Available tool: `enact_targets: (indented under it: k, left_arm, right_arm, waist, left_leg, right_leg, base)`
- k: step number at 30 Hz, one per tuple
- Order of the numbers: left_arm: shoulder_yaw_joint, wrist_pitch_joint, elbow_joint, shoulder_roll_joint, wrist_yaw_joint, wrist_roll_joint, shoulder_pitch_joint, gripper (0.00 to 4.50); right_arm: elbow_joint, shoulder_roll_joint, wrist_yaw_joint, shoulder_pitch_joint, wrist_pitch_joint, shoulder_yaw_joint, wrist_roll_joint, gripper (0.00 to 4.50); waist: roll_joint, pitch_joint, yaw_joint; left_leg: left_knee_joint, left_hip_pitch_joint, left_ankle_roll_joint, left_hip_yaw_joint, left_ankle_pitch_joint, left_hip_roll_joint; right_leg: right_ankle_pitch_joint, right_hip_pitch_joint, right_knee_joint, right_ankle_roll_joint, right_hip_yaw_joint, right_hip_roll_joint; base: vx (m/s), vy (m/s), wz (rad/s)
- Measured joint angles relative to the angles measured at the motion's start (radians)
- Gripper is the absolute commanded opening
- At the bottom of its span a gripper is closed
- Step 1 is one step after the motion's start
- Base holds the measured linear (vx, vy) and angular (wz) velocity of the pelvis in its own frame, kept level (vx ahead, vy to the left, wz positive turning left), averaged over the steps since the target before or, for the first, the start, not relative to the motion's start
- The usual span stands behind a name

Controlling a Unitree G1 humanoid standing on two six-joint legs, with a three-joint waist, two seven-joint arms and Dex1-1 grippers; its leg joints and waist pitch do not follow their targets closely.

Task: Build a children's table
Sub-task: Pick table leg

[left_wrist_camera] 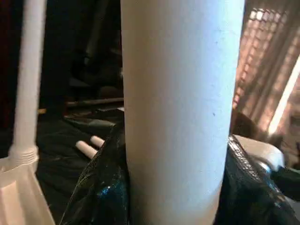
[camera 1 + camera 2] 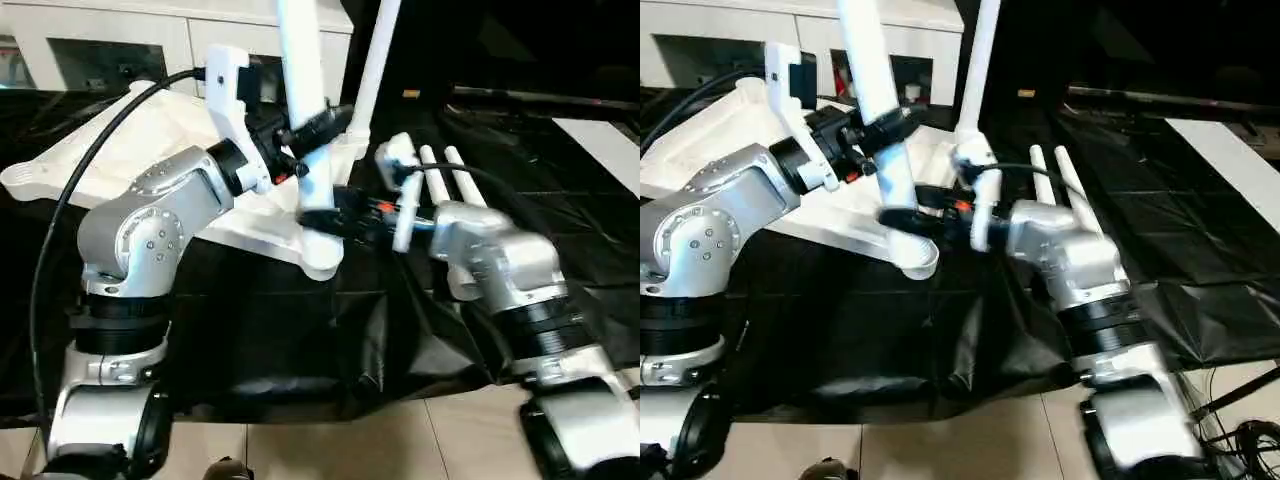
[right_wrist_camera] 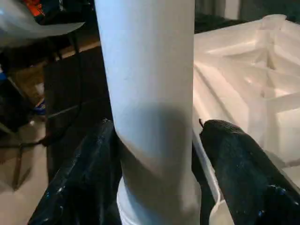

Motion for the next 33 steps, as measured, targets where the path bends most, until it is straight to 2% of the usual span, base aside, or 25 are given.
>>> enact_targets:
  k: [13,33]
  left_arm:
    - [-0.037,0.005,-0.027,0.009,-0.076,-0.009,0.0,1.84]
    - [-0.057,0.021,-0.056,0.027,-0.131,-0.02,0.001,1.84]
  right_arm:
    - [0.001,-0.015,0.104,-0.011,0.02,0.021,0.014,3.03]
    - [0.009,-0.021,0.13,-0.011,0.016,0.039,0.0,3.03]
  waist:
    - [-0.001,0.0,0.001]
    - [-0.001,0.0,0.001]
  left_leg:
    - [0.0,0.0,0.0,0.0,0.0,0.0]
    - [0.002,0.0,0.0,0.0,0.0,0.0]
  right_leg:
    - [0.0,0.0,0.0,0.0,0.0,0.0]
    - [0.0,0.0,0.002,0.0,0.0,0.0]
  base:
    - [0.0,0.0,0.0]
    - [0.0,0.0,0.0]
